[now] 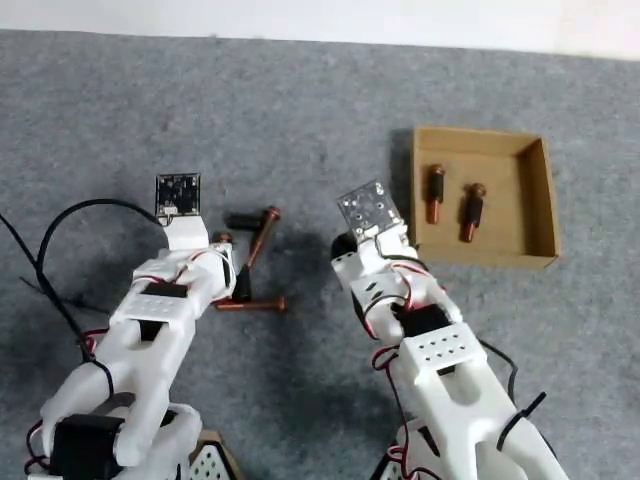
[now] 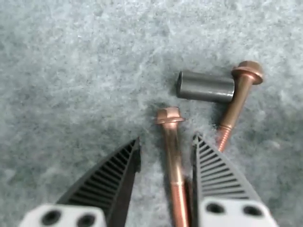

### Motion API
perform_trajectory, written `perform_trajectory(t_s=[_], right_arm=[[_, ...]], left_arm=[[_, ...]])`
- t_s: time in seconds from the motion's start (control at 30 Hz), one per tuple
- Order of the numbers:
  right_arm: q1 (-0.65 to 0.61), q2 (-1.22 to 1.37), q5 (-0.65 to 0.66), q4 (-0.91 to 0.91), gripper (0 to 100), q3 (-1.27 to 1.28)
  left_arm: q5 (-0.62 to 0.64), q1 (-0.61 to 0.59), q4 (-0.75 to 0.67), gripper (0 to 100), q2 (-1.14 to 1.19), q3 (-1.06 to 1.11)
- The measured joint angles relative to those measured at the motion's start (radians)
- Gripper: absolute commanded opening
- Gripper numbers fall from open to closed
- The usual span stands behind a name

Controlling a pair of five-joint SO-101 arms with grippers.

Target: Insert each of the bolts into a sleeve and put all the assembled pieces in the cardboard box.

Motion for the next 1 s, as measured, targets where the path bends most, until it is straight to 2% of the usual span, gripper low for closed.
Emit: perform_trajectory(t_s=[0.37, 0.73, 0.87, 1.0], right_arm=[[0.000, 0.000, 0.000, 0.000, 0.5, 0.000], [0.000, 0.000, 0.000, 0.000, 0.5, 0.000], [0.000, 0.000, 0.000, 0.000, 0.5, 0.000], [0.000, 0.000, 0.000, 0.000, 0.5, 0.000]], left_arm=[[0.002, 0.000, 0.000, 17, 0.203, -0.101], [0.002, 0.000, 0.006, 17, 0.215, -0.127], [0.002, 0.000, 0.086, 17, 0.224, -0.181], [0.002, 0.000, 0.103, 17, 0.224, -0.189]])
